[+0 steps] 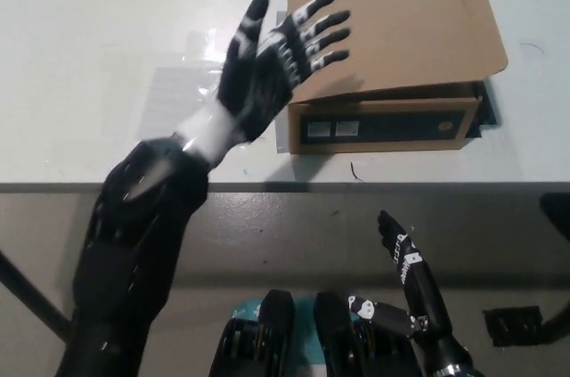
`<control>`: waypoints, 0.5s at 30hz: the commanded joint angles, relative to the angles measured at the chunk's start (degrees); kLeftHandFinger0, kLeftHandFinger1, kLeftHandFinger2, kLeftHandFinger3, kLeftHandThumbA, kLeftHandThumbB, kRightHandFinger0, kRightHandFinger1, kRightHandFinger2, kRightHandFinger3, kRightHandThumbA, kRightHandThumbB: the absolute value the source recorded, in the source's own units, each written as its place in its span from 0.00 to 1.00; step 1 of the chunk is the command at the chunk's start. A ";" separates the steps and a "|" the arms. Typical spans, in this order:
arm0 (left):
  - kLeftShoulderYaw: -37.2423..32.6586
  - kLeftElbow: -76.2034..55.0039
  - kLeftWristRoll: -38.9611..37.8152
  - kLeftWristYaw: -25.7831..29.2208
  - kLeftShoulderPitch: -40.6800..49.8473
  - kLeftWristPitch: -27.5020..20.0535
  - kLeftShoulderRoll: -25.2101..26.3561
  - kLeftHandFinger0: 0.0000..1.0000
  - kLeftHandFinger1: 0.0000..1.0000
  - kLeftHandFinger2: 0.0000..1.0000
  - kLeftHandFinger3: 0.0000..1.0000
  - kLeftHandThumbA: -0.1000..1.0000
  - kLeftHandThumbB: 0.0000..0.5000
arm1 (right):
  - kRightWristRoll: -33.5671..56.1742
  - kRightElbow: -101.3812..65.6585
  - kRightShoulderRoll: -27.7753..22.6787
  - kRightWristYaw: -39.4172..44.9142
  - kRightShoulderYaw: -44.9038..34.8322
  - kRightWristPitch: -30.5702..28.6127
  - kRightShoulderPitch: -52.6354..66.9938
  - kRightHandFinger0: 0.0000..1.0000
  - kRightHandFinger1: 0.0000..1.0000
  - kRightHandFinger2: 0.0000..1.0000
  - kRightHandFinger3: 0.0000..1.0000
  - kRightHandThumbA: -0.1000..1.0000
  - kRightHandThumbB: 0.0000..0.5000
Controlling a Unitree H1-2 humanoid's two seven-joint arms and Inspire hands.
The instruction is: A small storge box is placed at the center of the table and the robot uses its left hand to push the lid and close it
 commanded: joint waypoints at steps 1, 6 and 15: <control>-0.65 -27.47 0.55 -4.52 10.67 -3.51 7.10 1.00 1.00 1.00 1.00 1.00 0.72 | -0.58 -1.94 -0.86 1.53 0.49 -2.91 -2.48 1.00 1.00 1.00 1.00 1.00 0.62; -1.69 -22.69 11.35 -2.30 19.73 -12.07 8.65 1.00 1.00 1.00 1.00 1.00 0.69 | -0.33 -2.14 -0.47 1.10 0.48 -2.91 -2.62 1.00 1.00 1.00 1.00 1.00 0.62; -2.33 -8.90 19.47 1.46 27.85 -22.37 9.68 1.00 1.00 1.00 1.00 1.00 0.53 | -0.48 -4.52 -0.36 -0.32 -0.09 -2.91 -1.26 1.00 1.00 1.00 1.00 1.00 0.61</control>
